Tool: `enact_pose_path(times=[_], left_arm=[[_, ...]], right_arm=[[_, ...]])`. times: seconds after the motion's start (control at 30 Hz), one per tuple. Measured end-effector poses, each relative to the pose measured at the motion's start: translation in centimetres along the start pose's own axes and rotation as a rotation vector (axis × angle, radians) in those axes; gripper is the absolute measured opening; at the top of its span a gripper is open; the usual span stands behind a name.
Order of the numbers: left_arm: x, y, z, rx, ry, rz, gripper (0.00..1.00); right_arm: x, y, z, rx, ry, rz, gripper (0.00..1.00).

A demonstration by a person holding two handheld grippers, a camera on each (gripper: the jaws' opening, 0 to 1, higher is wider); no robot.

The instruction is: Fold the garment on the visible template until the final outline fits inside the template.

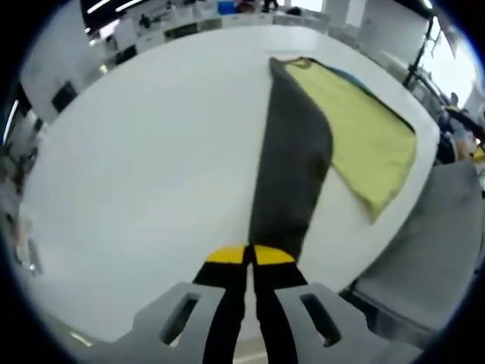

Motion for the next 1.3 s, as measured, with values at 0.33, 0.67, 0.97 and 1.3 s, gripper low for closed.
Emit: enact_pose_path(times=[0.33, 0.67, 0.97, 1.3], left_arm=[[2.1, -0.6, 0.1, 0.049, -0.002, 0.007, 0.00], [4.2, -0.8, 0.6, 0.069, 0.001, 0.036, 0.00], [5.3, -1.0, 1.0, 0.078, -0.018, 0.057, 0.00], [9.4, -2.0, 3.1, 0.045, -0.005, 0.099, 0.00]], right_arm=[[-0.3, 0.4, 0.0, 0.005, -0.002, -0.019, 1.00], [-0.4, 0.5, 0.2, 0.017, -0.006, -0.039, 1.00], [-0.3, 0.4, 0.4, 0.030, 0.001, -0.046, 1.00], [-0.1, 0.2, 0.4, 0.051, 0.013, -0.048, 1.00]])
Point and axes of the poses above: the point that each gripper's makers call its tool centre point, and the gripper's own axes: y roughly backward along the fingers, x roughly to its left, z roughly out of its top, the point moved 5 cm from there along y, roughly backward along the fingers, and after that the axes turned 4 degrees about y, right-handed, at the moved point
